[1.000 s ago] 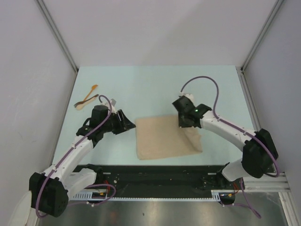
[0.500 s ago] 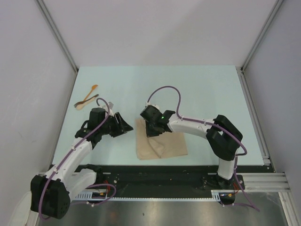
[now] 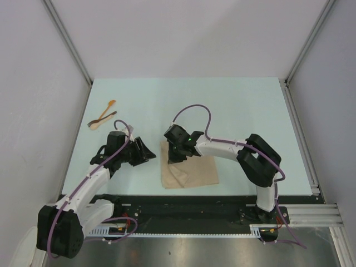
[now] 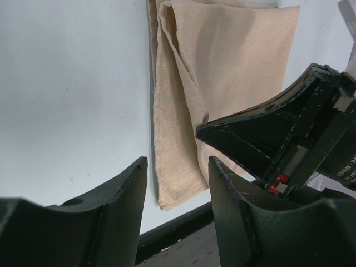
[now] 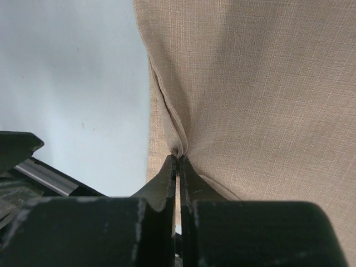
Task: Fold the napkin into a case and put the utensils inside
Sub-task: Fold the rectangle-folded napkin at the center of the board.
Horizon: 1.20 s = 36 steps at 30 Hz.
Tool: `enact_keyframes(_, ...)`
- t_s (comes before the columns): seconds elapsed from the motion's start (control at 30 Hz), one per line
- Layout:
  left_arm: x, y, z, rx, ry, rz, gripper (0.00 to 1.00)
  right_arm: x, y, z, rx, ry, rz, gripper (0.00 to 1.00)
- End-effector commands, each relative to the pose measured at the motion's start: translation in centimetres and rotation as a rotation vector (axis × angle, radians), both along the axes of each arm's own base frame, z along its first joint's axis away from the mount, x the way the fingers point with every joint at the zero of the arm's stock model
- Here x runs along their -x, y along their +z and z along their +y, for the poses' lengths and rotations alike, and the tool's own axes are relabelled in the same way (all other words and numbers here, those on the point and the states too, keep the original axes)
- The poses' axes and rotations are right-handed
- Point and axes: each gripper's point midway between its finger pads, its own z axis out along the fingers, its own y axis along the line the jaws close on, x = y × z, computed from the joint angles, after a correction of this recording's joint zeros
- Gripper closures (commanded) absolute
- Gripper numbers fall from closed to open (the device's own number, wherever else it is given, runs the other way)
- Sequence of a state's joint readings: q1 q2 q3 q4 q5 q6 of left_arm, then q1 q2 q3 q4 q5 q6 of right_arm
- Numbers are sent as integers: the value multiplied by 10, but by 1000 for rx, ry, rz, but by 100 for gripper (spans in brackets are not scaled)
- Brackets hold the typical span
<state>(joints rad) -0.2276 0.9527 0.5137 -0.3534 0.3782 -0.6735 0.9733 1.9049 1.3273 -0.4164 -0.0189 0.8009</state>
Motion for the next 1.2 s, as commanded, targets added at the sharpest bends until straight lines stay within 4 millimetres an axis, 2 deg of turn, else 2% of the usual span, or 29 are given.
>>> enact_keyframes(0.0,-7,7,1,4,7,-36,48,-8,12,19,-75,-28,4,100)
enact_keyframes(0.43,-7,2,-1,10,0,-26,48,-19,6,4,-71,-81,11,100)
enact_keyframes(0.57,-8,3,-1,11,-2,-31,48,-18,4,4,-83,-74,23,100)
enact_keyframes(0.7,-9,4,-2,12,-6,-34,48,-11,7,15,-137,-27,57,98)
enact_keyframes(0.77,-9,4,-1,10,-4,-35,47,-8,16,28,-232,26,72,89)
enact_keyframes(0.8,-10,5,-1,10,-8,-43,47,4,25,34,-300,86,122,85)
enact_keyframes(0.83,-9,4,-2,13,-13,-41,46,9,40,39,-384,124,101,71)
enact_keyframes(0.87,-9,5,-3,15,-25,-44,45,13,49,39,-426,144,99,63)
enact_keyframes(0.9,-9,3,-4,15,-35,-38,45,15,58,33,-457,165,93,57)
enact_keyframes(0.93,-9,3,-4,12,-39,-35,45,15,78,30,-513,190,45,46)
enact_keyframes(0.97,-8,2,-4,8,-45,-33,45,23,74,19,-516,215,70,44)
enact_keyframes(1.0,-8,0,-3,1,-49,-30,44,14,73,6,-510,211,48,44)
enact_keyframes(1.03,-8,0,-4,0,-54,-33,43,13,70,-4,-492,208,44,37)
enact_keyframes(1.07,-7,0,-5,-5,-68,-36,43,16,73,-16,-487,212,26,36)
enact_keyframes(1.1,-5,-2,-5,-10,-77,-30,43,9,73,-25,-483,214,-3,35)
enact_keyframes(1.17,-2,-2,-13,-32,-131,-27,47,15,73,-40,-461,212,-4,35)
